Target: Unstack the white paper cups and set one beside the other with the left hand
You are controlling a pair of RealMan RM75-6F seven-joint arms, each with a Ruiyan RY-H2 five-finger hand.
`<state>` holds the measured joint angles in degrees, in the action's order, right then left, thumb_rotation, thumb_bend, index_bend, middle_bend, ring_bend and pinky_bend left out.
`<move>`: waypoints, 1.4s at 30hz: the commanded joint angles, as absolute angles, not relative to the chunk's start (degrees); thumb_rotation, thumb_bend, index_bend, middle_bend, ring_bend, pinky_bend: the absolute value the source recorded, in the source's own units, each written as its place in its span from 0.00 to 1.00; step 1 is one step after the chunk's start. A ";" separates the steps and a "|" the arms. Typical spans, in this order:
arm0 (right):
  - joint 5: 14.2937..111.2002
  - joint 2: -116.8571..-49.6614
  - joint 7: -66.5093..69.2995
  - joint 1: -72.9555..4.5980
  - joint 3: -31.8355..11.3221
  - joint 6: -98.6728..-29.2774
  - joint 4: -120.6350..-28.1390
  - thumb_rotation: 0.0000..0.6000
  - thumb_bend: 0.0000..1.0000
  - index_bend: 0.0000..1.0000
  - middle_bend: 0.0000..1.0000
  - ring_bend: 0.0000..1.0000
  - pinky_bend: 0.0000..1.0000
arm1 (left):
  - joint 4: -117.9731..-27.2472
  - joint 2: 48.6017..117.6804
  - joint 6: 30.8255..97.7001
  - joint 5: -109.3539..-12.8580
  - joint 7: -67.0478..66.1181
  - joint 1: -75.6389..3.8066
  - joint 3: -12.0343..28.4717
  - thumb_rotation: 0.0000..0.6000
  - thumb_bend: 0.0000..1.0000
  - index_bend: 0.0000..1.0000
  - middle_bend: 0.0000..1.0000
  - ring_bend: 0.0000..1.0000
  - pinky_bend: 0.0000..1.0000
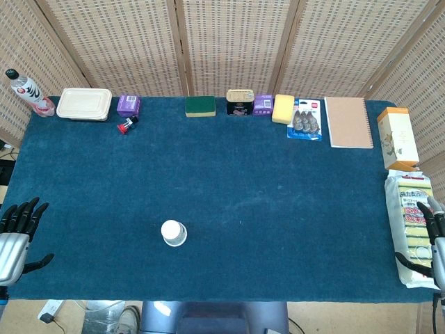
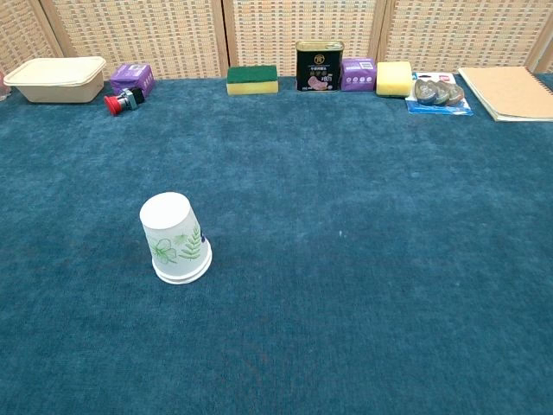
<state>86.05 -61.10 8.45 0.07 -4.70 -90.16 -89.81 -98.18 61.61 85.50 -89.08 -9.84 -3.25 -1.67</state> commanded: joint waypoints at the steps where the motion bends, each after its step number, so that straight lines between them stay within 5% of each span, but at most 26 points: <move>1: 86.14 -60.91 8.05 0.13 -4.66 -90.24 -90.39 1.00 0.00 0.00 0.00 0.00 0.00 | -98.41 61.28 84.92 -89.12 -9.74 -3.36 -1.97 1.00 0.06 0.00 0.00 0.00 0.00; 12: 86.53 -61.36 4.43 0.40 -4.75 -91.31 -90.69 1.00 0.00 0.09 0.00 0.00 0.00 | -102.05 60.17 83.53 -92.63 -10.72 -5.78 -1.36 1.00 0.06 0.00 0.00 0.00 0.00; 23: 84.83 -62.31 0.27 1.11 -5.60 -92.53 -91.18 1.00 0.00 0.09 0.00 0.00 0.00 | -116.30 56.79 63.89 -87.19 -22.80 -19.52 3.54 1.00 0.06 0.00 0.00 0.00 0.00; 30: 85.01 -60.67 3.60 1.35 -5.05 -91.51 -91.81 1.00 0.00 0.09 0.00 0.00 0.00 | -119.43 62.72 56.81 -76.51 -36.86 -26.43 5.98 1.00 0.06 0.00 0.00 0.00 0.00; 42: 85.21 -59.03 7.25 1.42 -4.85 -90.72 -92.21 1.00 0.00 0.09 0.00 0.00 0.00 | -121.68 73.50 59.81 -58.55 -55.35 -33.58 6.23 1.00 0.08 0.00 0.00 0.00 0.00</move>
<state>85.14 -59.19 6.96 1.39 -4.87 -90.74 -92.23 -121.44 70.82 58.83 -61.82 -52.83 -31.47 6.07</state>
